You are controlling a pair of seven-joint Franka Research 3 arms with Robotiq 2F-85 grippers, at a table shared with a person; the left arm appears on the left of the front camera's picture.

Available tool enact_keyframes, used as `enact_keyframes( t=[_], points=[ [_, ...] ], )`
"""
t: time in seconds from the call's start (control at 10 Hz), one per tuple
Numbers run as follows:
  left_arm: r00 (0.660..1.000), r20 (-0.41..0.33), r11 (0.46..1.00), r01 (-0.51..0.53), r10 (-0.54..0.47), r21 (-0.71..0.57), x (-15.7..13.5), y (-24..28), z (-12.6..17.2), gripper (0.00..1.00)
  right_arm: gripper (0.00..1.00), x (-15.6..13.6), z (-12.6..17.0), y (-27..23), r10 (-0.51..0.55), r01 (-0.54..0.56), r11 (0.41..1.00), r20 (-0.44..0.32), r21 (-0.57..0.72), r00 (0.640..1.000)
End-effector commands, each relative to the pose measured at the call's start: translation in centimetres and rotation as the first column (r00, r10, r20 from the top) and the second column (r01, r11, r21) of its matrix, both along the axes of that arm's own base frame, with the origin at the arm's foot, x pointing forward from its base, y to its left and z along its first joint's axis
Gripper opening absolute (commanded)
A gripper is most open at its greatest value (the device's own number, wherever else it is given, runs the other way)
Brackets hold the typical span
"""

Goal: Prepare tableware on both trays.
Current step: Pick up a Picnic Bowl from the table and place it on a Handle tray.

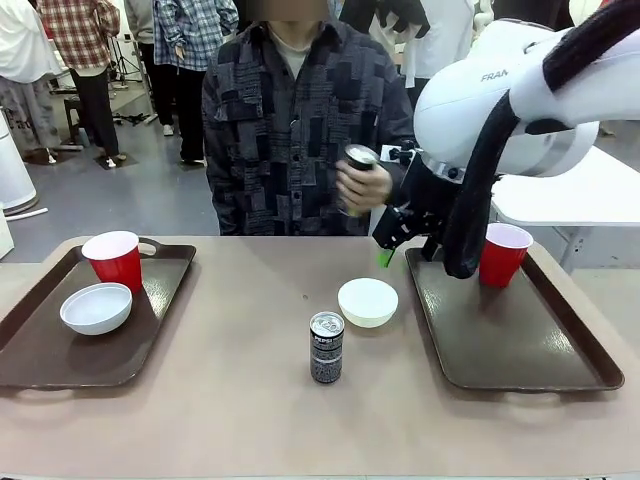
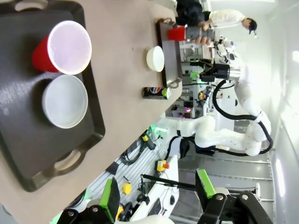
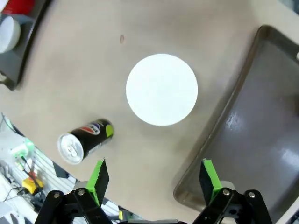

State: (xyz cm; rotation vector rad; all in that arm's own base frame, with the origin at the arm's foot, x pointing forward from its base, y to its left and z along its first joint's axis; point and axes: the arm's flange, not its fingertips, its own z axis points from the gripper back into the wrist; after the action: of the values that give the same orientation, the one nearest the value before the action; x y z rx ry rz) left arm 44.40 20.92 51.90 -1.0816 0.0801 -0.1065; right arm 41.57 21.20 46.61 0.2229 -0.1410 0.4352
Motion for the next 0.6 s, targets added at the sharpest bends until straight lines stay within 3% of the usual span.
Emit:
enact_keyframes(
  t=[0.0, 0.1, 0.2, 0.5],
  points=[
    [1.000, -0.004, 1.000, 0.002, -0.002, -0.004, -0.1, 0.0, 0.3, 0.86, 1.00, -8.7, 1.5, -4.1, 0.092, -0.094, 0.995, -0.054, -0.034, 0.994],
    [1.000, -0.004, 1.000, 0.002, -0.002, -0.004, -0.1, 0.0, 0.3, 0.86, 1.00, -12.5, 2.0, -6.2, 0.131, -0.132, 0.990, -0.040, -0.038, 0.991],
    [1.000, -0.004, 1.000, 0.002, -0.002, -0.004, -0.1, 0.0, 0.3, 0.86, 1.00, -14.2, 1.7, -7.3, 0.138, -0.141, 0.989, -0.060, -0.049, 0.989],
    [1.000, -0.004, 1.000, 0.002, -0.002, -0.004, -0.1, 0.0, 0.3, 0.86, 1.00, -13.4, 1.0, -7.8, 0.118, -0.121, 0.992, -0.084, -0.030, 0.989]
  ],
)
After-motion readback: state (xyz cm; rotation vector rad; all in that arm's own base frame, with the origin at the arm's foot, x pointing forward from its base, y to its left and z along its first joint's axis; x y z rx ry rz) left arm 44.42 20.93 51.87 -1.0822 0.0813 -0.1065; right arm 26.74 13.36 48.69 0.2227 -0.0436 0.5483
